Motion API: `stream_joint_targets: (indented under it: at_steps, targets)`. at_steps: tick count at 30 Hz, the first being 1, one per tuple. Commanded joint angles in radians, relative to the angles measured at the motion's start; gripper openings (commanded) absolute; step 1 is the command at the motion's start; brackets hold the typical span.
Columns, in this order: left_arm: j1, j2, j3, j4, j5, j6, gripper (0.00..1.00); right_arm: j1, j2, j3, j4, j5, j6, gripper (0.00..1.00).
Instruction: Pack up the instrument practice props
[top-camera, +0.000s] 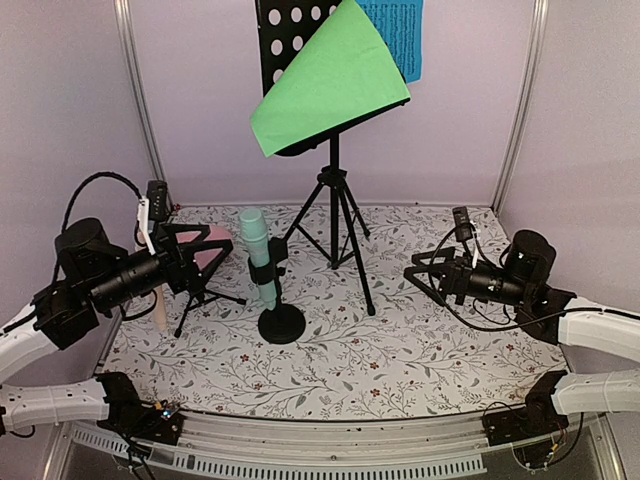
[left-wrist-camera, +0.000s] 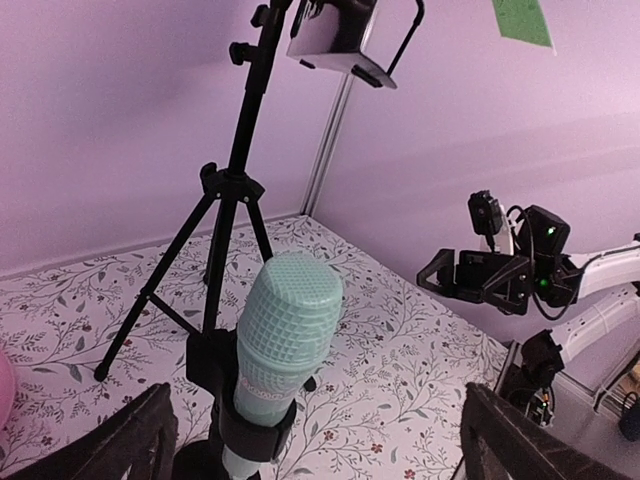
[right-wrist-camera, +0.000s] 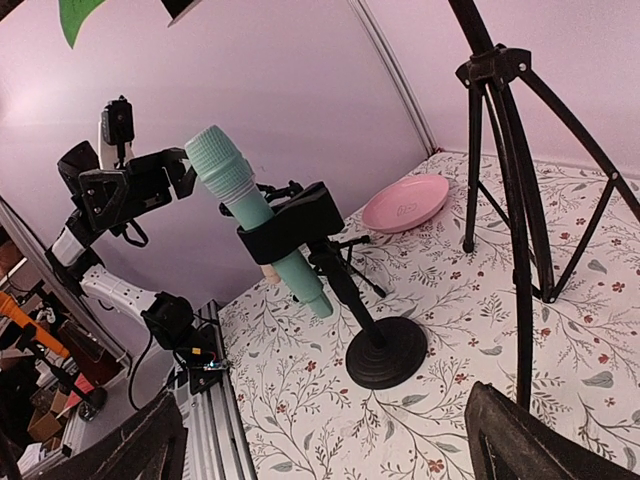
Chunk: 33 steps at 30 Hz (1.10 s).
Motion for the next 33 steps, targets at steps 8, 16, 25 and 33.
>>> stream_joint_targets:
  at_steps: [8,16,25,33]
  targets:
    - [-0.214,0.116,0.239,-0.312,-0.304,-0.092,0.99,0.009,0.011,-0.043,0.018,-0.008,-0.009,0.99]
    - [-0.475,0.263,0.416,-0.501,-0.647,-0.174,0.99,0.01,0.028,-0.057,0.018,0.002,0.007,0.99]
    - [-0.651,0.395,0.541,-0.717,-1.022,-0.346,0.99,0.011,0.045,-0.073,0.019,0.009,0.022,0.99]
    - [-0.646,0.456,0.558,-0.777,-1.086,-0.378,0.99,0.014,0.053,-0.092,0.04,0.012,0.035,0.99]
